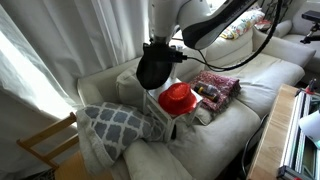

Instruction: Hang the black hat on the left side of the backrest of the white chair and then hang the red hat on the right side of the backrest of the white chair

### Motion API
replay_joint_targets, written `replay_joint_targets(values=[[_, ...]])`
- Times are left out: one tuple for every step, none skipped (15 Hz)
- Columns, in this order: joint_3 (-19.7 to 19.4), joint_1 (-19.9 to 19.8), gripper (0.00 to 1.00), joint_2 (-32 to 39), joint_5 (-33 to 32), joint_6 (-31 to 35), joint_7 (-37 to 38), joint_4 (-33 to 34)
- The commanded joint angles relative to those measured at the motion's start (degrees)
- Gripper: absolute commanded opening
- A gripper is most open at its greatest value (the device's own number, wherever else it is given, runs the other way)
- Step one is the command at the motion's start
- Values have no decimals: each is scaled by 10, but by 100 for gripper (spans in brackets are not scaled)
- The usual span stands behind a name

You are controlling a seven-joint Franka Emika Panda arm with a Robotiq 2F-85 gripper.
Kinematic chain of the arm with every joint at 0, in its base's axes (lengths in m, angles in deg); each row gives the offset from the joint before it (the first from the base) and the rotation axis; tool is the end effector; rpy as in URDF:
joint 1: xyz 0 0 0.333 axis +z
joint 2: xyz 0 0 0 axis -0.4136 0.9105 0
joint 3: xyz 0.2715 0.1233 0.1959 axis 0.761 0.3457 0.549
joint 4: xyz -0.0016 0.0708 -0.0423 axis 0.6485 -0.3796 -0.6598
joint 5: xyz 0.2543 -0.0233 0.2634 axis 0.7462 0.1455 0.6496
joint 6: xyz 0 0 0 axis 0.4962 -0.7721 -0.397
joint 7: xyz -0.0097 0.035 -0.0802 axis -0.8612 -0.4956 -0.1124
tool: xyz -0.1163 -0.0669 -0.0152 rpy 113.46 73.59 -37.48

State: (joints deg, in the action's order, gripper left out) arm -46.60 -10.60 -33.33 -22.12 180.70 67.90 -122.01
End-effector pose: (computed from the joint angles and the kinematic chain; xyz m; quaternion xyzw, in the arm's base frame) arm 0.6180 0.2020 0.3338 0.8710 -0.3993 0.2822 0.0475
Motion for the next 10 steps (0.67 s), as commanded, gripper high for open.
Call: replay_joint_targets(values=[[3,-14,100,-51,71,-24,-79,-46],[4,-23,100,-67,92,-16,-109,-63],[2,-28,100,-79,108,-9,-137,-78],[-4,-30,100,-90,111,-2,-153,-92],[-6,-37,100,-103,122,4,-181,-108],[-7,-43,100,-115,135,8,-207,-123],[-8,-50,100,-126,151,17,-236,-140],[-10,-55,100,-137,161,24,-263,-159],[-16,-57,100,-143,164,29,-277,-171],[-21,-37,100,-111,145,3,-240,-119]])
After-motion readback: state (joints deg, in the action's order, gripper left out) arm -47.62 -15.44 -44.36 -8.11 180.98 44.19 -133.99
